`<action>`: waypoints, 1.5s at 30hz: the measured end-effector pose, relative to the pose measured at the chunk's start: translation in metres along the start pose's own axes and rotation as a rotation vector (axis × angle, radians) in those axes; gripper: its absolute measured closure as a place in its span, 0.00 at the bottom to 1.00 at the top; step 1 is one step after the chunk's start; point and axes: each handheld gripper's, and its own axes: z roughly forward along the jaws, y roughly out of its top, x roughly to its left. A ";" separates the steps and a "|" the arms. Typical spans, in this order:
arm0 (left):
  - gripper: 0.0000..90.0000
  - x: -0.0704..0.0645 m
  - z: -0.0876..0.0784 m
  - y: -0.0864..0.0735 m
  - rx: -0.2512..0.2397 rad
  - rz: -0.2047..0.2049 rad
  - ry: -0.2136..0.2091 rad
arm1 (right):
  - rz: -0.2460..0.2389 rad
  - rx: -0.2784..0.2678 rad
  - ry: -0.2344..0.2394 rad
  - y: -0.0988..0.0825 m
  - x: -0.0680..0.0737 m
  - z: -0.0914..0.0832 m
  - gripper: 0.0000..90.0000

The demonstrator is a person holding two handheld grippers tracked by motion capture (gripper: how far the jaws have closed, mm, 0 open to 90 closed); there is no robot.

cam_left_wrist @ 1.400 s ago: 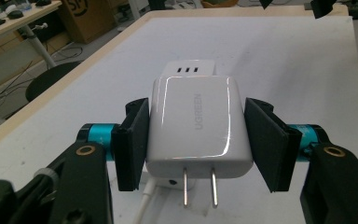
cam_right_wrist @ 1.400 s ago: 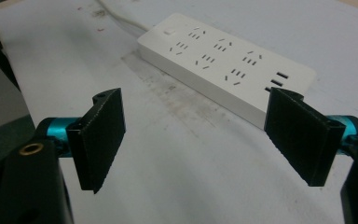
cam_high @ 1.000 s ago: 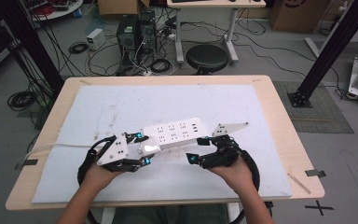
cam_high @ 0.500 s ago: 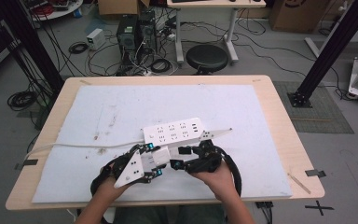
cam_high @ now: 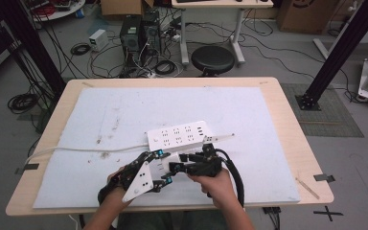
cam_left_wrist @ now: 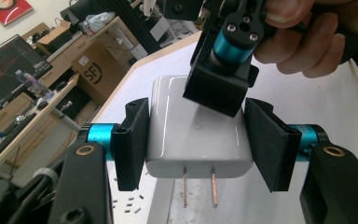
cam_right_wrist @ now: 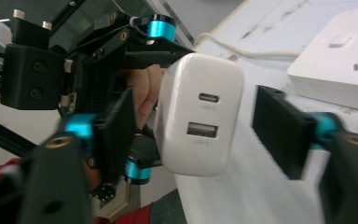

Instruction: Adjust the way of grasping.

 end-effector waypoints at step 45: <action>0.20 0.100 -0.047 -0.023 0.294 -0.347 0.070 | -0.278 -0.047 -0.313 0.038 0.013 -0.076 0.70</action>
